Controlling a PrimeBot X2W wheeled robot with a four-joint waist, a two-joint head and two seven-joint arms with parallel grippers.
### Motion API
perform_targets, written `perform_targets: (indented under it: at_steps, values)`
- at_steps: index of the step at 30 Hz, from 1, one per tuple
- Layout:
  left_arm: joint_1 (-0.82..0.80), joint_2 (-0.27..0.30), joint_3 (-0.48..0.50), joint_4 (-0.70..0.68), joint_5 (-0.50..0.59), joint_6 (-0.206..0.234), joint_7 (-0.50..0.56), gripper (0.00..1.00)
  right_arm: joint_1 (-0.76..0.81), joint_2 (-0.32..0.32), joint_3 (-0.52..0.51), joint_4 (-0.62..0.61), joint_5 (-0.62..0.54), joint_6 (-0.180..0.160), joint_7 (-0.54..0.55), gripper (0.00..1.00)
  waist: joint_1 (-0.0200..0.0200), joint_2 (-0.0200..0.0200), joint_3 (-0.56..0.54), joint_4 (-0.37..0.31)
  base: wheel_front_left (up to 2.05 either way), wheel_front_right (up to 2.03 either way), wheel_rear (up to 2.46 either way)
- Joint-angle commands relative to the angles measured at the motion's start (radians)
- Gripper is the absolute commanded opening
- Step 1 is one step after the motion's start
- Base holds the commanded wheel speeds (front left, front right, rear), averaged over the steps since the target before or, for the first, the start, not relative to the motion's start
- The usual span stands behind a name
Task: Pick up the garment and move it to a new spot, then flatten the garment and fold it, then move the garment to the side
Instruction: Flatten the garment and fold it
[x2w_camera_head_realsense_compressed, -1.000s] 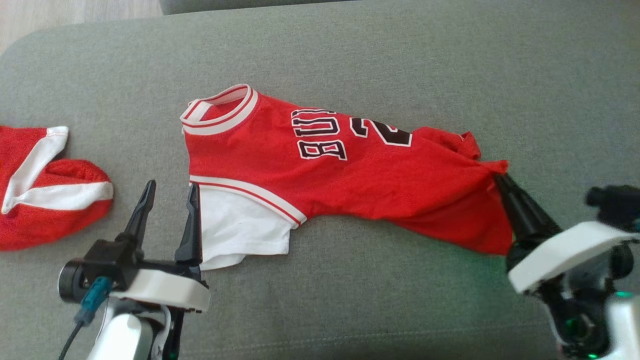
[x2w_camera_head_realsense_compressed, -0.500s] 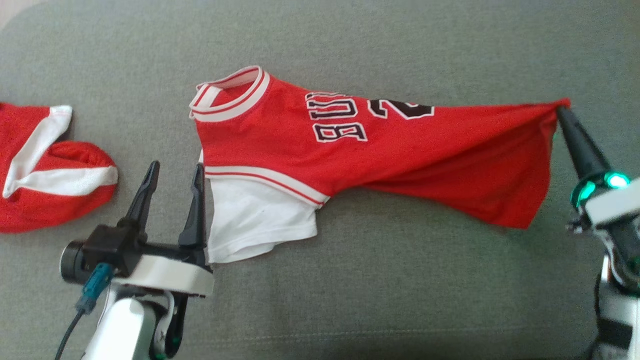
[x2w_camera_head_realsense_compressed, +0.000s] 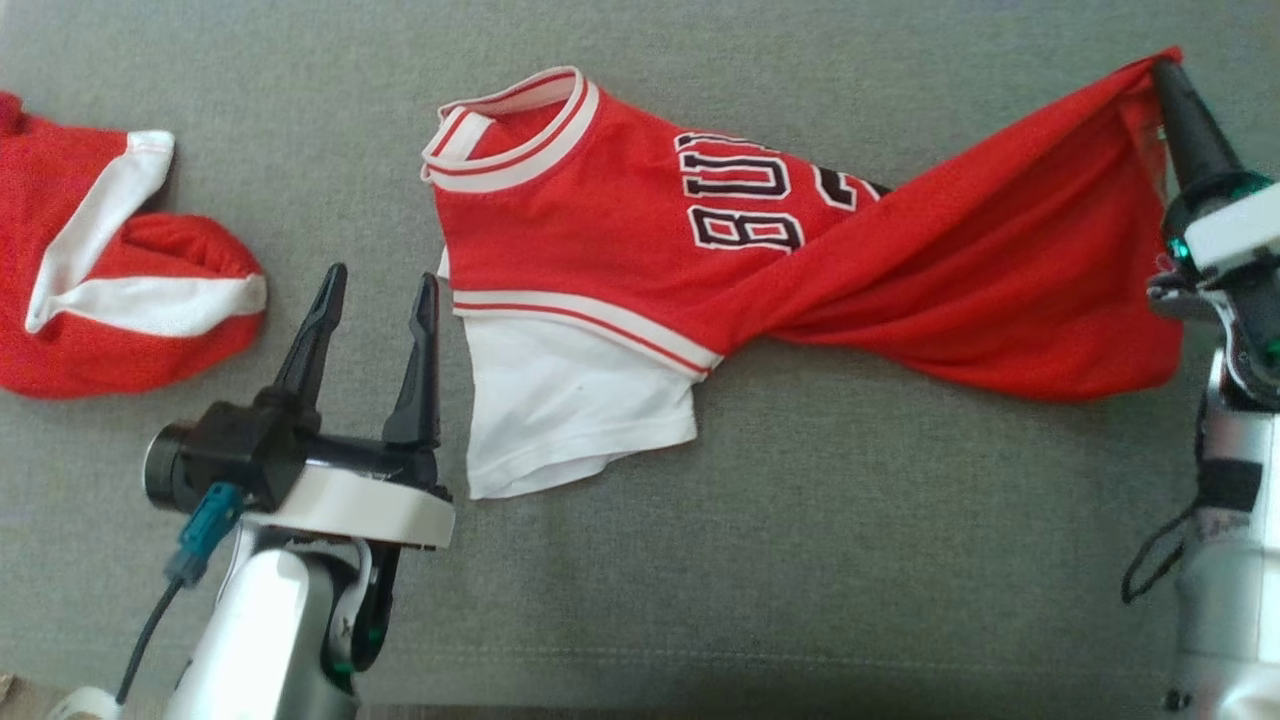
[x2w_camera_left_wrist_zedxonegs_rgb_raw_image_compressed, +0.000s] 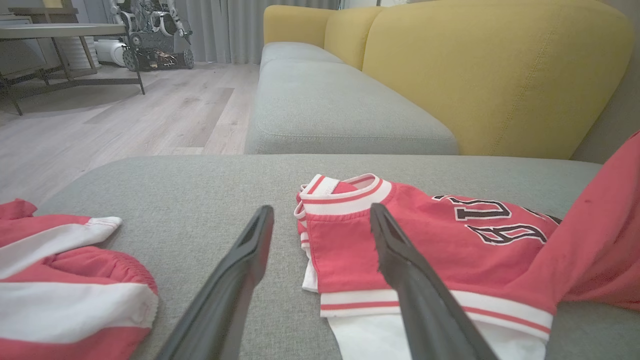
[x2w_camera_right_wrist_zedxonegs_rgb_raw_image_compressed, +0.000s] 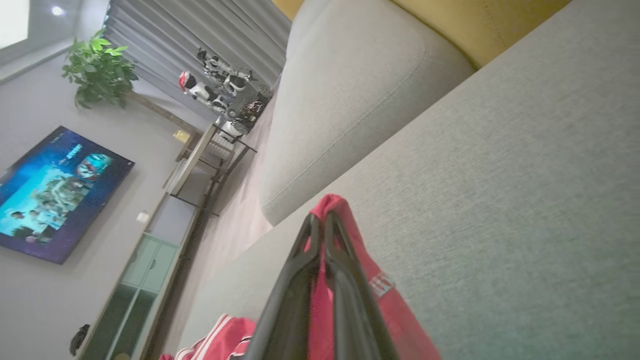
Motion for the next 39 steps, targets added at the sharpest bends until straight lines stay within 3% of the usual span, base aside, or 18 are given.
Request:
perform_targets:
  at_steps: [1, 8, 9, 10, 17, 23, 28, 39]
  values:
    - [-0.043, 0.008, 0.041, -0.023, 0.014, -0.006, -0.012, 1.0, -0.048, -0.018, 0.02, 0.007, -0.02, -0.001, -0.028, 0.0, -0.0001, 0.0, 0.017, 0.012, 0.0, 0.0, 0.0]
    - [-0.065, -0.014, 0.046, -0.009, 0.029, -0.028, -0.012, 1.0, -0.1, -0.049, 0.075, 0.204, -0.064, -0.001, -0.144, 0.0, -0.0001, 0.0, 0.039, 0.02, 0.0, 0.0, 0.0]
    - [-0.067, -0.016, 0.047, -0.006, 0.031, -0.03, -0.012, 1.0, -0.101, -0.053, 0.086, 0.223, -0.061, -0.001, -0.16, 0.33, -0.0001, 0.0, 0.039, 0.02, 0.0, 0.0, 0.0]
    - [-0.068, -0.018, 0.048, -0.003, 0.033, -0.033, -0.012, 1.0, -0.098, -0.058, 0.096, 0.239, -0.061, -0.001, -0.179, 1.0, -0.0001, 0.0, 0.037, 0.019, 0.0, 0.0, 0.0]
    - [-0.053, -0.025, 0.063, 0.014, 0.049, -0.04, -0.012, 1.0, -0.019, -0.118, 0.198, 0.237, -0.114, -0.001, -0.349, 1.0, -0.0001, 0.0, 0.001, -0.008, 0.0, 0.0, 0.0]
    - [-0.03, -0.019, 0.083, 0.023, 0.056, -0.041, -0.012, 1.0, 0.088, -0.179, 0.26, 0.138, -0.269, -0.001, -0.518, 1.0, -0.0001, 0.0, -0.037, -0.044, 0.0, 0.0, 0.0]
    - [-0.005, -0.009, 0.101, 0.028, 0.057, -0.038, -0.012, 1.0, 0.188, -0.167, 0.263, 0.026, -0.405, -0.001, -0.596, 1.0, -0.0001, 0.0, -0.076, -0.074, 0.0, 0.0, 0.0]
    - [0.06, 0.003, 0.118, 0.031, 0.055, -0.026, -0.012, 1.0, 0.423, -0.077, 0.243, -0.179, -0.602, -0.001, -0.582, 1.0, -0.0001, 0.0, -0.151, -0.113, 0.0, 0.0, 0.0]
